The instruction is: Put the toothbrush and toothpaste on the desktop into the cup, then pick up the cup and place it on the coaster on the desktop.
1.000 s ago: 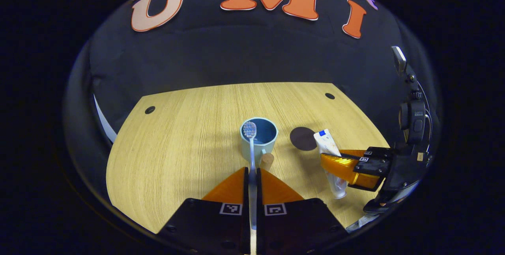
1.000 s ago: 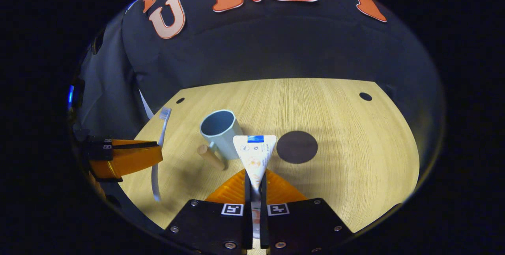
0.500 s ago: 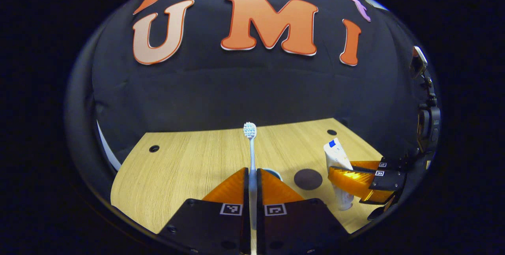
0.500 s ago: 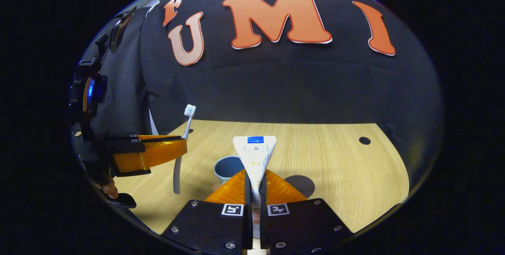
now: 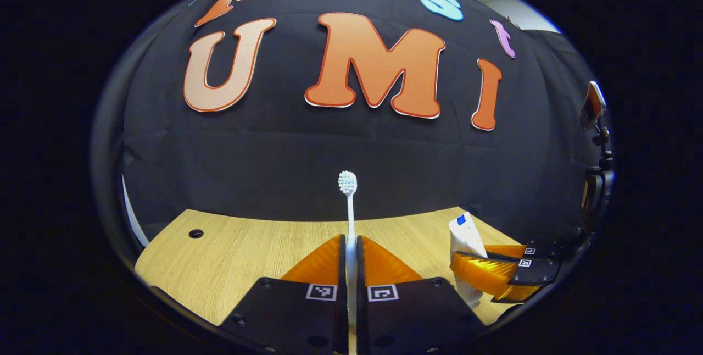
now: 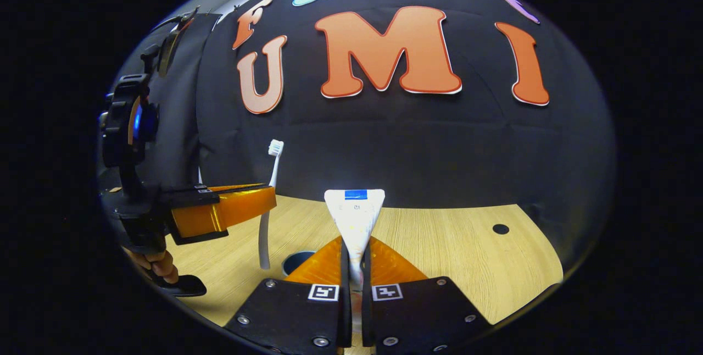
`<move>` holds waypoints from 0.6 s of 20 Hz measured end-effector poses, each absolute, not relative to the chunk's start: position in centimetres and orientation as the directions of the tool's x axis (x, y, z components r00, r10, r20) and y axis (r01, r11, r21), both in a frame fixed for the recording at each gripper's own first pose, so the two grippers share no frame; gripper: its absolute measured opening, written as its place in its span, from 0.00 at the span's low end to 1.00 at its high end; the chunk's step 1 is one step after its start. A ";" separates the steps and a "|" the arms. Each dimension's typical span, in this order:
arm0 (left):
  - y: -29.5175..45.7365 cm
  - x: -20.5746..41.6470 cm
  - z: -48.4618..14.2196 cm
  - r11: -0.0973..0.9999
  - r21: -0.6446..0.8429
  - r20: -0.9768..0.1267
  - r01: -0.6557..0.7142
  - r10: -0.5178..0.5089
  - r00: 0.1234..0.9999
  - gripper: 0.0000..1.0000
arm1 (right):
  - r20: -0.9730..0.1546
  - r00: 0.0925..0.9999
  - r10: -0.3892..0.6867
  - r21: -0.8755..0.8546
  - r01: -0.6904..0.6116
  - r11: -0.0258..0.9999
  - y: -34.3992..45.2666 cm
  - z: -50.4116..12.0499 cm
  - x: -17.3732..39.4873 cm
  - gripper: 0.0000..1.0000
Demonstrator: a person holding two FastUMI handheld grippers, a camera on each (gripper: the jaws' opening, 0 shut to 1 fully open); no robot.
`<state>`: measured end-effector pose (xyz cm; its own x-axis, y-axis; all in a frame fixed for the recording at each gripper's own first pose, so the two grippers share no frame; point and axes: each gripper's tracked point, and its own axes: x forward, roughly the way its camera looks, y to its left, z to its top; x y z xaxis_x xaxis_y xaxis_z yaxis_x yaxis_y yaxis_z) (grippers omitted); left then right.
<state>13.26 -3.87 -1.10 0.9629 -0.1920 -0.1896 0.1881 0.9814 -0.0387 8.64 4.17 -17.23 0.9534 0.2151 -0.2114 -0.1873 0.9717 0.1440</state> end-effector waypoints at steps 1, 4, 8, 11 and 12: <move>-3.7 13.4 -1.3 0.981 -0.043 -0.176 0.190 -0.194 0.965 0.06 | -0.205 0.956 0.211 0.143 -0.184 0.972 4.1 -17.2 8.6 0.07; -3.8 13.7 -2.4 0.978 -0.053 -0.140 0.201 -0.206 0.968 0.06 | -0.186 0.960 0.208 0.143 -0.183 0.973 4.2 -17.0 8.7 0.07; -4.1 14.4 -4.0 0.970 -0.072 -0.104 0.233 -0.240 0.965 0.05 | -0.172 0.965 0.197 0.130 -0.176 0.976 3.9 -17.4 9.0 0.07; -4.9 14.4 -5.9 0.962 -0.098 -0.118 0.254 -0.264 0.957 0.06 | -0.170 0.967 0.189 0.131 -0.168 0.977 3.7 -17.5 9.2 0.07; -4.9 14.6 -6.3 0.961 -0.095 -0.117 0.262 -0.272 0.955 0.06 | -0.169 0.968 0.188 0.135 -0.166 0.977 3.8 -17.5 9.2 0.07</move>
